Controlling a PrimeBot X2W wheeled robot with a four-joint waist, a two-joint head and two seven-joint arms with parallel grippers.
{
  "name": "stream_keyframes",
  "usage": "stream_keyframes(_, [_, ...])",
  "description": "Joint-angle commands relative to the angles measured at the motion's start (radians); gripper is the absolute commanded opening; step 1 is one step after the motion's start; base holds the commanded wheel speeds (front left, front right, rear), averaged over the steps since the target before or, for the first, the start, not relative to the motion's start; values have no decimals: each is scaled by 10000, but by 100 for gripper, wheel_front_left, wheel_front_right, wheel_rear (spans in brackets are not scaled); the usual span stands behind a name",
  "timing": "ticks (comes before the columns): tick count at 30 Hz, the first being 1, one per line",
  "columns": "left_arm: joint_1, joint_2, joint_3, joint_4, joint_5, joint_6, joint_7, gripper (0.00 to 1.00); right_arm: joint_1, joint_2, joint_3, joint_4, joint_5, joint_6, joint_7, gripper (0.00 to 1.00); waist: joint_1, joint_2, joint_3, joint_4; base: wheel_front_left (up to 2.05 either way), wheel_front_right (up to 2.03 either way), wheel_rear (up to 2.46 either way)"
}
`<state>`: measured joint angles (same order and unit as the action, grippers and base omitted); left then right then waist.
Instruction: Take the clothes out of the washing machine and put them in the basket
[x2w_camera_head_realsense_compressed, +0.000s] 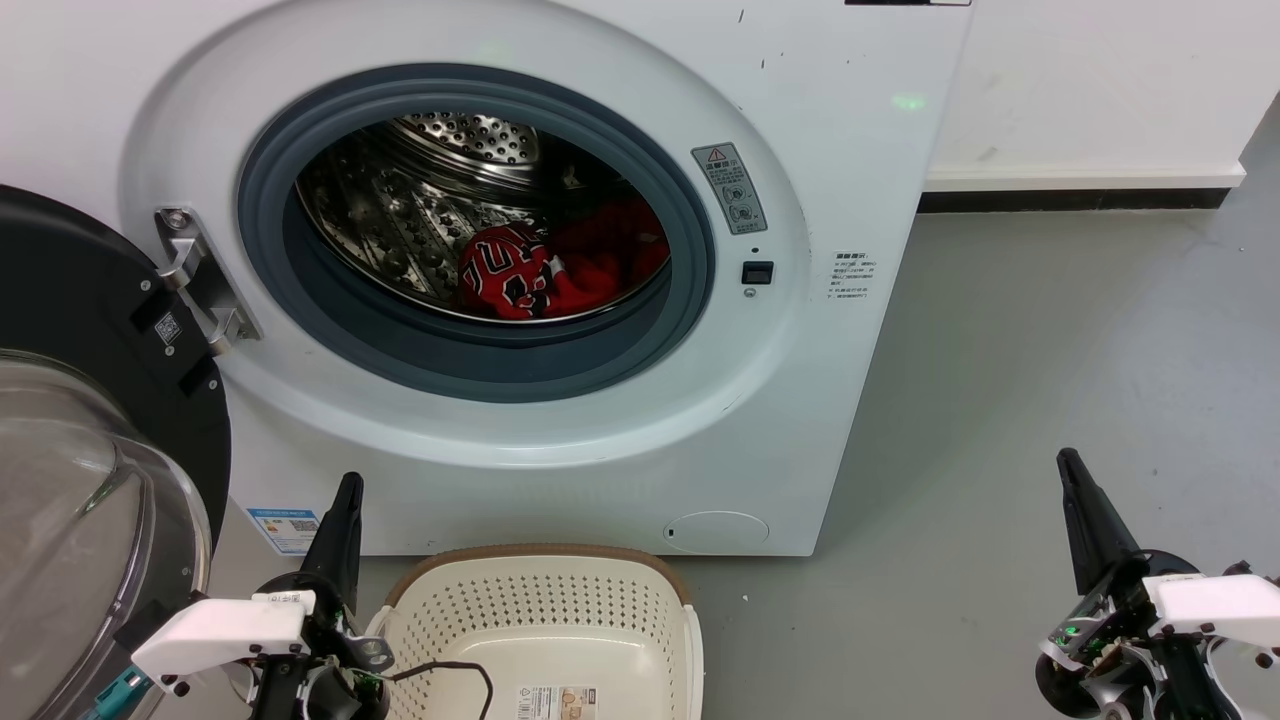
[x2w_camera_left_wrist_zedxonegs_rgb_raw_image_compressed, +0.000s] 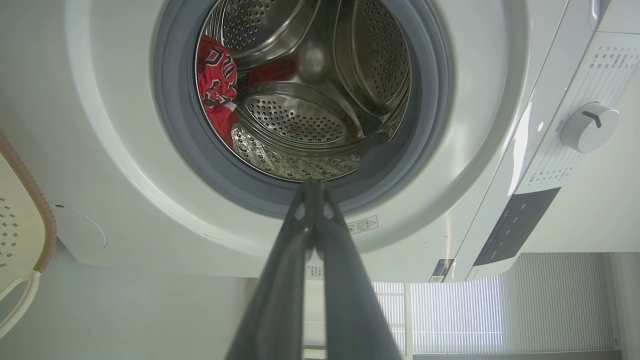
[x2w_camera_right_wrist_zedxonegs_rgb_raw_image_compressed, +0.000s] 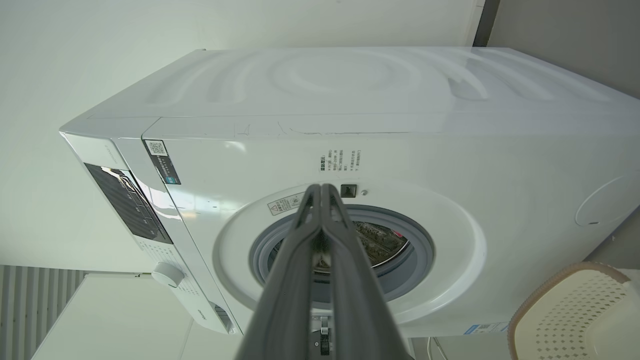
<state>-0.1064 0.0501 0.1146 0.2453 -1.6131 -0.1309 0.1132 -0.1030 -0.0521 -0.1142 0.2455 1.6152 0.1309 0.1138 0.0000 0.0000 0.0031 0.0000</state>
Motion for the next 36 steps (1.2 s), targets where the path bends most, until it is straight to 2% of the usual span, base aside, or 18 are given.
stream_keyframes(1, [-52,-19,17,-3,2,-26,45,0,-130,33,4,9,-46,-3,5,0,0,0,0,0,0,0,0])
stream_keyframes(27, [-52,-19,17,-3,2,-26,44,0,-130,33,4,9,-46,-3,5,0,0,0,0,0,0,0,0])
stream_keyframes(28, [-1,0,-3,-1,0,0,-1,100,0,0,1,-2,-1,0,-3,100,0,0,0,0,0,0,0])
stream_keyframes(36, [42,-8,-355,38,37,2,-304,100,198,5,202,-105,-127,-2,-328,100,0,0,1,-10,0,0,0])
